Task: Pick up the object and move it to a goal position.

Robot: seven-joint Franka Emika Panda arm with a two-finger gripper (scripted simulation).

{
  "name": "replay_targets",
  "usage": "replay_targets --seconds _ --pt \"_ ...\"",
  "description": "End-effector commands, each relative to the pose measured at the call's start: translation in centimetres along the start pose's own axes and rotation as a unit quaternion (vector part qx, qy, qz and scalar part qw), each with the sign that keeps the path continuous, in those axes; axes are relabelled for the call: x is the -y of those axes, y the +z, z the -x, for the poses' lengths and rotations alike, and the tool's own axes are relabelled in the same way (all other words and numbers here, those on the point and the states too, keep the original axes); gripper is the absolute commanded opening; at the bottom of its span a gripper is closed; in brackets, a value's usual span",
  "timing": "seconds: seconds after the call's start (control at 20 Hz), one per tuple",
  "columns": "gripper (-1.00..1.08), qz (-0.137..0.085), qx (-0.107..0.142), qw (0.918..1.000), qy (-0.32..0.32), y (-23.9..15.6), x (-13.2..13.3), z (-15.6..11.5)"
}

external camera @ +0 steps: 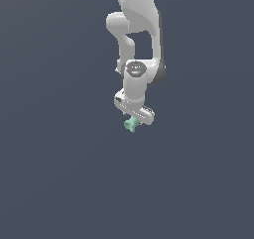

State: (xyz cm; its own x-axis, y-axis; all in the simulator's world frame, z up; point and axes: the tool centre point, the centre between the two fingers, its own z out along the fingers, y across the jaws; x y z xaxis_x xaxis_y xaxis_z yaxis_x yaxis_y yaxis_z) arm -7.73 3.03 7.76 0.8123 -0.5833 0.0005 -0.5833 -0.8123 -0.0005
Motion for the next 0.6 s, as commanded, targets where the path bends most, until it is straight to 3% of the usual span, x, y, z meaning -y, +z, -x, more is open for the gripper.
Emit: replay_targets --seconds 0.0,0.4,0.45,0.55 --pt "1.00 0.000 0.000 1.0000 0.001 1.3 -0.1 0.1" --pt "1.00 0.000 0.000 1.0000 0.001 3.1 0.0 0.0" --pt "-1.00 0.000 0.000 1.0000 0.001 3.1 0.0 0.0" --pt "-1.00 0.000 0.000 1.0000 0.001 3.1 0.0 0.0"
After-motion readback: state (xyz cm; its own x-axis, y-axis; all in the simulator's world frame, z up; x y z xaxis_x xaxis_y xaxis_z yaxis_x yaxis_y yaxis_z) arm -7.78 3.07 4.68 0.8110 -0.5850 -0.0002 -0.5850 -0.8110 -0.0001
